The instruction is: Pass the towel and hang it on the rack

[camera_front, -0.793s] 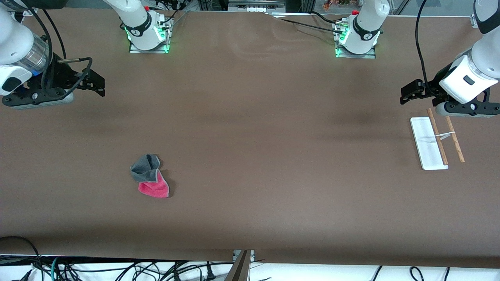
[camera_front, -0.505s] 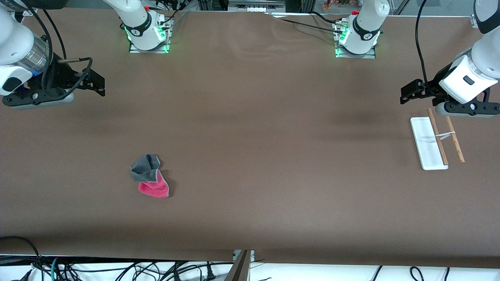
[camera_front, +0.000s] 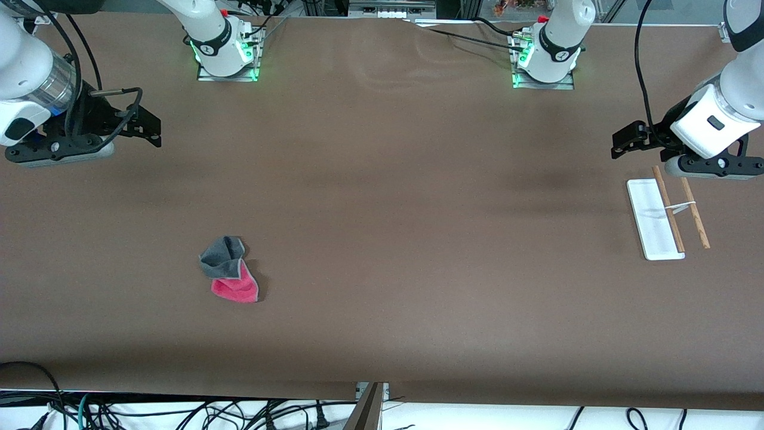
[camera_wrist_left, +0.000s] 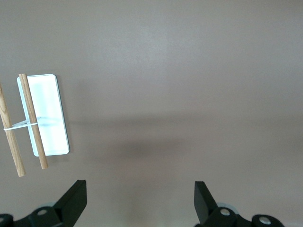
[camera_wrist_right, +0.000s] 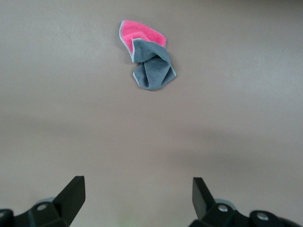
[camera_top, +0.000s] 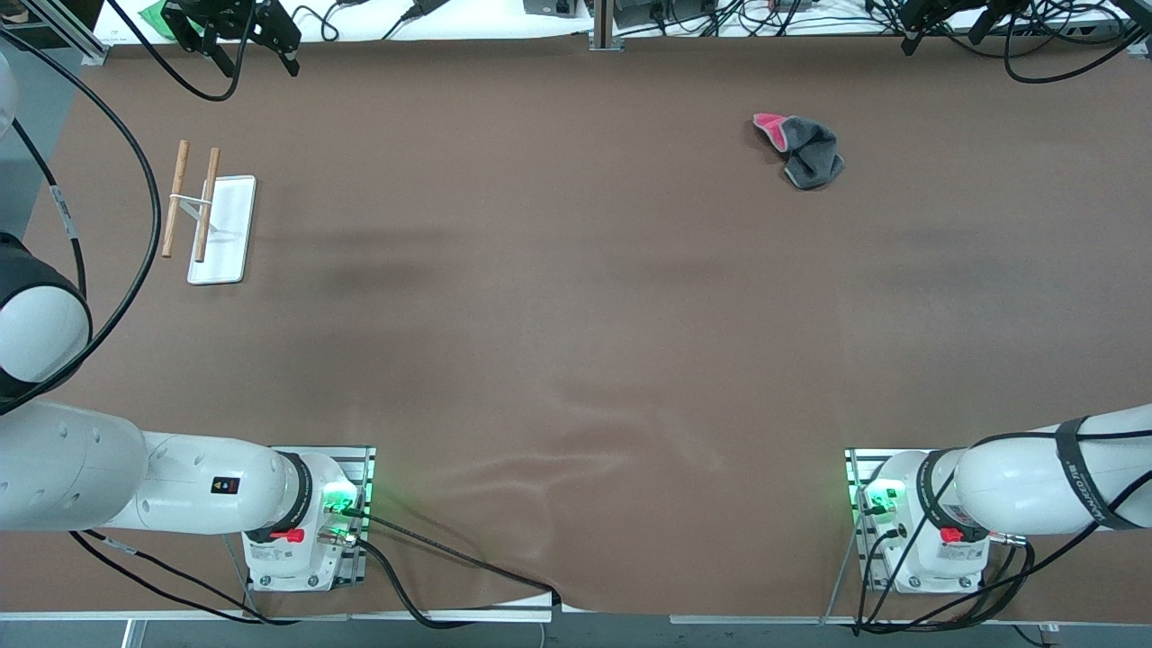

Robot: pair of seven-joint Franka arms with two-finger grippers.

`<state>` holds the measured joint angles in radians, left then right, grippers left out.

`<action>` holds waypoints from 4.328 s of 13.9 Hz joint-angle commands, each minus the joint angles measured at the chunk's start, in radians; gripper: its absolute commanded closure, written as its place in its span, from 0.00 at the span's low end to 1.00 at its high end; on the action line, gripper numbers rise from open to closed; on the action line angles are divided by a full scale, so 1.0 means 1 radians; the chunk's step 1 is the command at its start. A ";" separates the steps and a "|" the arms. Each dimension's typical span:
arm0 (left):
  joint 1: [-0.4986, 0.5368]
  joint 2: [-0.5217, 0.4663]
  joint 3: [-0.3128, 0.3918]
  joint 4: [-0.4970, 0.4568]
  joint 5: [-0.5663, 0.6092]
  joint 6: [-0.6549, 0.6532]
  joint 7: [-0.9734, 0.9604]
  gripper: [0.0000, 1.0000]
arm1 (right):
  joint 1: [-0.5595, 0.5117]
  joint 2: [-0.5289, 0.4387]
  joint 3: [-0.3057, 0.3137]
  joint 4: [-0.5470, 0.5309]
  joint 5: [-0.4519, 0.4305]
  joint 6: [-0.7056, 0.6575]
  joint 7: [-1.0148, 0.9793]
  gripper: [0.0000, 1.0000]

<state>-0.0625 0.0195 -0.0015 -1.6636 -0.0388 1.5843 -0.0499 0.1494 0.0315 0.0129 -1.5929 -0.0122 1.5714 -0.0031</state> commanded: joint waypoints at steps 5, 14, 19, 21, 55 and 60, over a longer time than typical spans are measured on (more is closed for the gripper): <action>0.009 0.013 -0.002 0.031 -0.010 -0.026 0.024 0.00 | 0.001 0.008 0.002 0.021 0.015 -0.021 -0.006 0.00; 0.009 0.013 -0.002 0.031 -0.010 -0.024 0.022 0.00 | 0.001 0.008 0.002 0.019 0.017 -0.021 -0.008 0.00; 0.009 0.013 -0.002 0.031 -0.010 -0.026 0.021 0.00 | 0.001 0.010 0.002 0.016 0.018 -0.034 -0.005 0.00; 0.009 0.013 -0.002 0.031 -0.010 -0.026 0.021 0.00 | 0.001 0.037 0.002 0.019 0.018 -0.027 -0.005 0.00; 0.006 0.020 -0.005 0.031 -0.004 -0.021 0.016 0.00 | 0.021 0.895 0.033 0.453 0.123 0.466 -0.563 0.06; 0.007 0.020 -0.003 0.031 -0.003 -0.023 0.016 0.00 | -0.001 0.892 0.035 0.424 0.163 0.447 -0.564 0.14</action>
<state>-0.0615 0.0241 -0.0026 -1.6634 -0.0388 1.5832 -0.0499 0.1670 0.9292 0.0383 -1.1517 0.1207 2.0283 -0.5366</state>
